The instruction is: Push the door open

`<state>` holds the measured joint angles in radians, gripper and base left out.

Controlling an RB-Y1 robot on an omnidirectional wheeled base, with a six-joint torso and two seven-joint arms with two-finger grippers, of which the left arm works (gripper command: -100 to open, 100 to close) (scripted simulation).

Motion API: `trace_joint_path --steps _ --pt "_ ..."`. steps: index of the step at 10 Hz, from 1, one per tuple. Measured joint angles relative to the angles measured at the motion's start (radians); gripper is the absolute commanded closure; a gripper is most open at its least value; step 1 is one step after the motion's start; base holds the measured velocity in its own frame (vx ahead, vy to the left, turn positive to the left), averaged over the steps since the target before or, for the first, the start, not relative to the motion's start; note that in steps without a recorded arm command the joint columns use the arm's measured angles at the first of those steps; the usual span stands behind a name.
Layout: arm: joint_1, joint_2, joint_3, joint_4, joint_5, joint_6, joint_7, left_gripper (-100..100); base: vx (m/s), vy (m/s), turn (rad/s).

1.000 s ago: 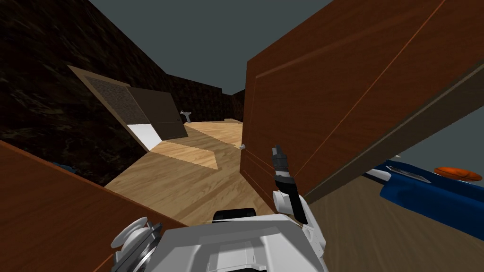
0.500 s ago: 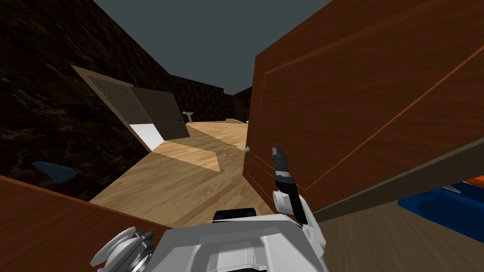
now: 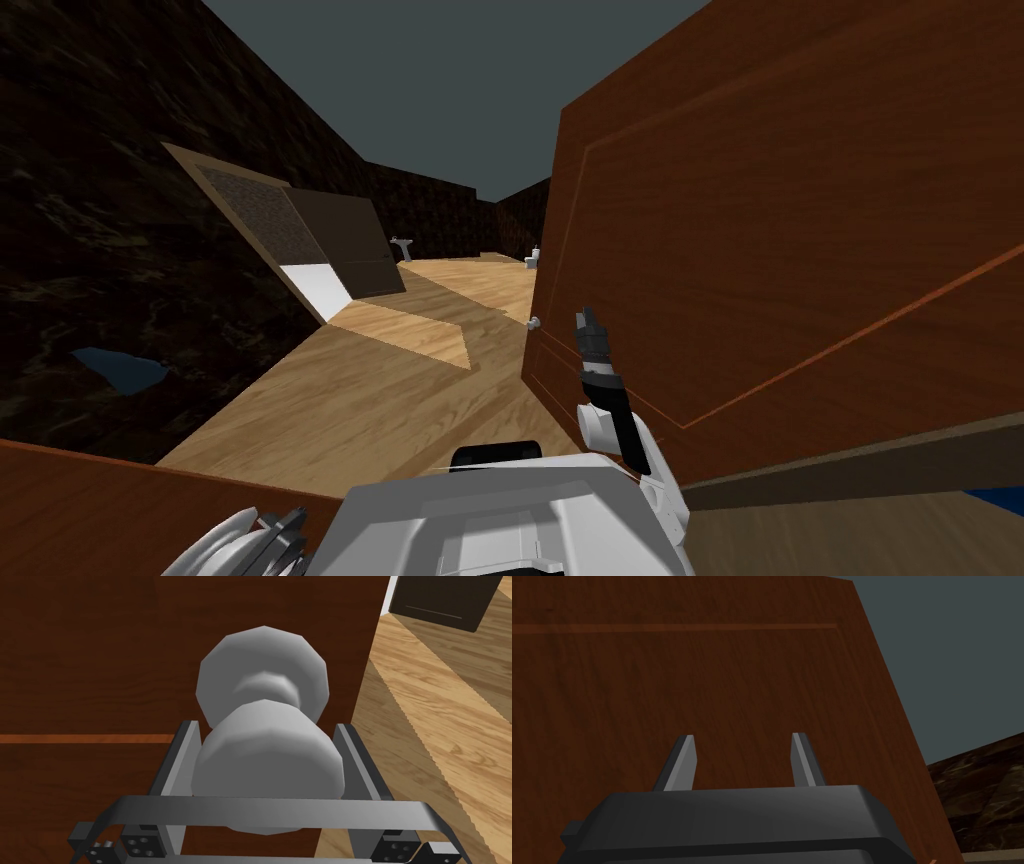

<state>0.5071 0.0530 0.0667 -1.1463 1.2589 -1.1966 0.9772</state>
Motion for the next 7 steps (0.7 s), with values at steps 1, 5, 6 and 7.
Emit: trace_joint_path --steps 1,5,6,7 --pt "0.009 0.003 0.006 -0.014 0.006 -0.001 -0.003 100 0.111 0.124 0.049" --pt "0.029 -0.012 0.033 -0.027 0.050 -0.012 -0.016 100 0.148 0.149 0.041" --pt "0.031 -0.017 0.040 -0.022 0.058 -0.022 -0.011 100 0.055 0.070 0.019" --pt "0.032 -0.017 0.043 -0.022 0.060 -0.026 -0.010 100 0.061 0.081 0.031"
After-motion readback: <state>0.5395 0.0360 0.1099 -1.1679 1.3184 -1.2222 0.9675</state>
